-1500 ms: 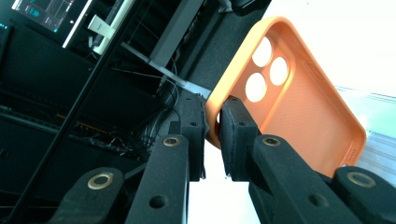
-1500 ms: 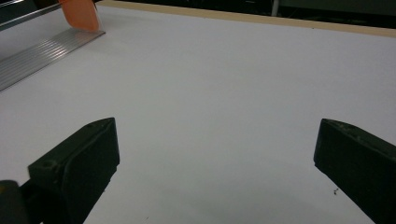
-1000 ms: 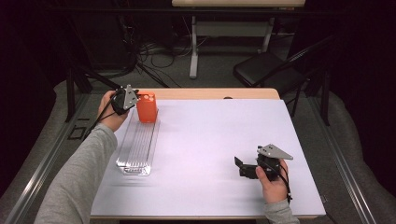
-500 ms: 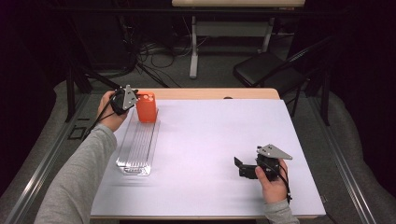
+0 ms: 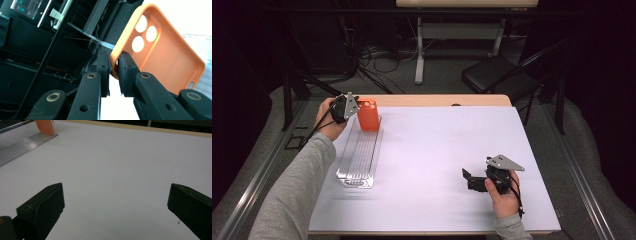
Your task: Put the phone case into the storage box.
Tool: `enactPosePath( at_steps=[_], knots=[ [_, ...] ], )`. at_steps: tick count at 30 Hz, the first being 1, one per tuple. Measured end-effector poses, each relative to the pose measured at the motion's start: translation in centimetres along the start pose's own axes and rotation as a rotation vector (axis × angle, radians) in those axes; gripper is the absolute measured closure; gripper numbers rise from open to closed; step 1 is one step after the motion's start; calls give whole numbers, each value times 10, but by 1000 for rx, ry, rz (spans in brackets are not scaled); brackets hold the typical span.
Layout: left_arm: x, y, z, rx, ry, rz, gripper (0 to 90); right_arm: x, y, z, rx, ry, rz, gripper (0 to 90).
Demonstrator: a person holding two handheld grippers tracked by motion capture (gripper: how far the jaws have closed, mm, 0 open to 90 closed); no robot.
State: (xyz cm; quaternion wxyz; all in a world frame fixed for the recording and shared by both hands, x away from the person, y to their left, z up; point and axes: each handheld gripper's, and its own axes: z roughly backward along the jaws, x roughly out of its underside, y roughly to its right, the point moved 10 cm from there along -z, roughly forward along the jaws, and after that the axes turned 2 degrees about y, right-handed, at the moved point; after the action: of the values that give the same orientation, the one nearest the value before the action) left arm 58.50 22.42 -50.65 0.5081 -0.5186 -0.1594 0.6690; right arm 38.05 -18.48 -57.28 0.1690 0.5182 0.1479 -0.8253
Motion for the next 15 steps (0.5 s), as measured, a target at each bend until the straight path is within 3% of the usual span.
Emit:
enactPosePath(
  at_steps=[15],
  knots=[
    [2,0,-2,-1,-10,11,773,0,0,0,-2,-5,1,7]
  ],
)
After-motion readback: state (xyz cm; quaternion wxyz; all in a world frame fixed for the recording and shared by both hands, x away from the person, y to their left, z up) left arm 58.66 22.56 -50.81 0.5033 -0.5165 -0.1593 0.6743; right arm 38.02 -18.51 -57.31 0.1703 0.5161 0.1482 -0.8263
